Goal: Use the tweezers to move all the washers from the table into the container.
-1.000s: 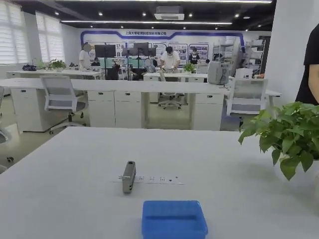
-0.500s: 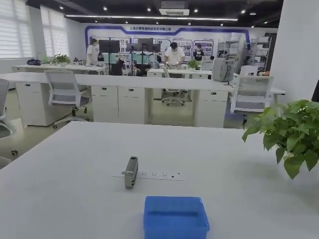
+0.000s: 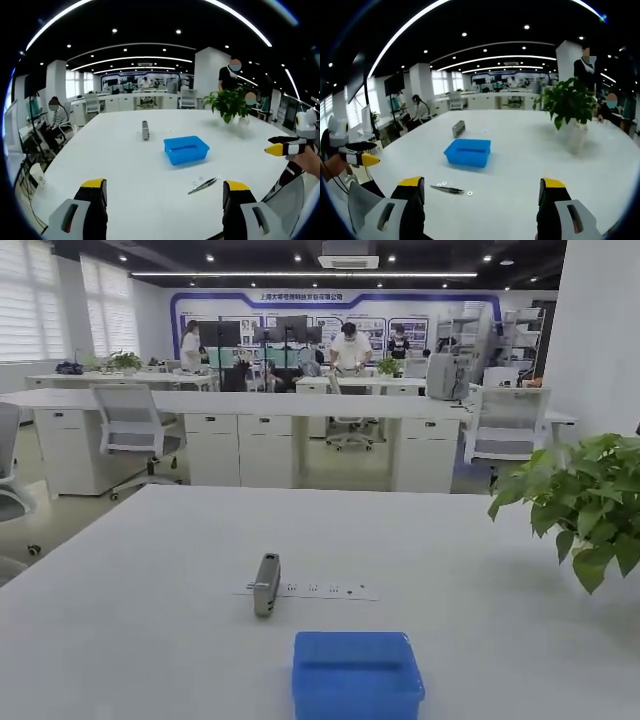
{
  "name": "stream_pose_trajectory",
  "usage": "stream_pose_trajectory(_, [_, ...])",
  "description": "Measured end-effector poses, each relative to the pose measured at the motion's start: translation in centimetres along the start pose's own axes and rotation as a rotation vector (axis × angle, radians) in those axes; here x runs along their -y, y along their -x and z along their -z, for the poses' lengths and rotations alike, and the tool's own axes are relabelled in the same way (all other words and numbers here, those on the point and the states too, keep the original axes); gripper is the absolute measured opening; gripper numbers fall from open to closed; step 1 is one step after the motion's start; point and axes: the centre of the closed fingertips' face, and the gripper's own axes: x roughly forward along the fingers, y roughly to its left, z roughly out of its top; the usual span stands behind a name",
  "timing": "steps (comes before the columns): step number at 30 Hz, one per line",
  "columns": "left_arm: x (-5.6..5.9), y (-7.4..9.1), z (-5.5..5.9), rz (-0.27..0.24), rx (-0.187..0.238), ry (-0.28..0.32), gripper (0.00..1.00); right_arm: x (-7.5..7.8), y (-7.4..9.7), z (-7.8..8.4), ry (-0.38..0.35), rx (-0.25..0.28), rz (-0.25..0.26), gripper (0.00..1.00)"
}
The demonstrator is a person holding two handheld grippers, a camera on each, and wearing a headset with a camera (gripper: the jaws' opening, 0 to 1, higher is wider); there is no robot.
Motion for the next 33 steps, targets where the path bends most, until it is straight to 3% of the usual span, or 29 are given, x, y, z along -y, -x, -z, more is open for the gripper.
stream_pose_trajectory(11, [0.1, 0.0, -0.1, 0.003, -0.004, -0.007, 0.98, 0.0, -0.1, -0.2, 0.009, -0.007, -0.008, 0.94])
stream_pose_trajectory(18, [0.3, -0.5, -0.1, 0.026, -0.011, -0.039, 0.92, -0.2, -0.7, 0.2, 0.012, -0.029, -0.018, 0.92])
stream_pose_trajectory(26, [1.6, -2.2, 0.4, 0.111, -0.056, -0.103, 0.78, -0.2, -1.3, 0.7, 0.015, -0.063, -0.035, 0.91])
stream_pose_trajectory(33, [3.3, -4.3, 1.3, 0.218, -0.101, -0.168, 0.65, 0.2, -1.8, 1.4, 0.028, -0.101, -0.03, 0.91])
